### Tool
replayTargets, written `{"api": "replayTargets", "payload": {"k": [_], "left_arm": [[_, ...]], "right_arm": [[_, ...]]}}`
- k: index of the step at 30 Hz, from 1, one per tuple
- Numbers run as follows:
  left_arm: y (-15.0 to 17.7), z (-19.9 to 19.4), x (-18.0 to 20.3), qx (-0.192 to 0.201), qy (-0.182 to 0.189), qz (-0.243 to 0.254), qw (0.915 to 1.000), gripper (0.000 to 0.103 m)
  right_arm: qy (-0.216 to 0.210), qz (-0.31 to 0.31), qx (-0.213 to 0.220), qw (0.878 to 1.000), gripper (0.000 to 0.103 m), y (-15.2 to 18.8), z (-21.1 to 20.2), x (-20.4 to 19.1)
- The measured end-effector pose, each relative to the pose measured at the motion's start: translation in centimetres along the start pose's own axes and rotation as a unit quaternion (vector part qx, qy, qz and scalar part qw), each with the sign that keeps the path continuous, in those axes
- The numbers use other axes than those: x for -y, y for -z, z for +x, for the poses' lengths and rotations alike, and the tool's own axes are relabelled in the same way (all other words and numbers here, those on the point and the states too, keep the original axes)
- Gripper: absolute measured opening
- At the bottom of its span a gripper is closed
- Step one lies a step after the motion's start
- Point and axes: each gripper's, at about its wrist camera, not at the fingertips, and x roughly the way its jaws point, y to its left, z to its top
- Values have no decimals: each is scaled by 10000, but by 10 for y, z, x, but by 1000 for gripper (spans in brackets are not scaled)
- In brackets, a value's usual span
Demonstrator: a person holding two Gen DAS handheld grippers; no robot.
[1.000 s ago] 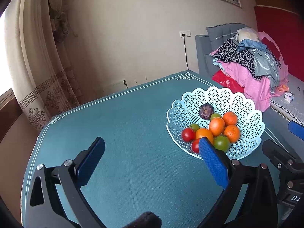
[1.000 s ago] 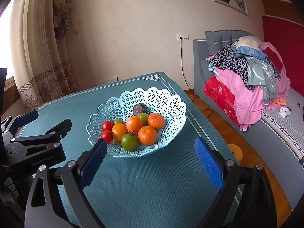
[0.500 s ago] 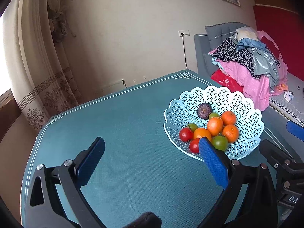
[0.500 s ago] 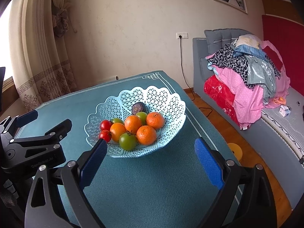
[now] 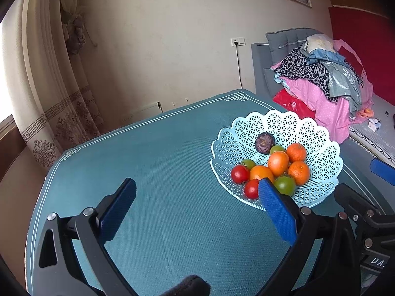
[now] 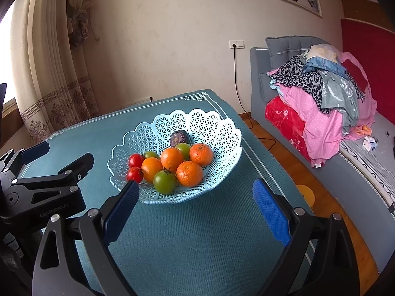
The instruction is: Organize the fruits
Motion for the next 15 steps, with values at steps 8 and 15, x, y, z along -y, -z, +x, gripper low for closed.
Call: {"api": "replayTargets", "payload": {"k": [8, 15], "left_arm": [[-1, 0, 1, 1, 23, 27, 10000, 101], [-1, 0, 2, -2, 27, 38, 10000, 101]], "right_arm": [[13, -3, -58, 10000, 93, 1, 4, 0], [35, -5, -70, 10000, 93, 1, 5, 0]]}}
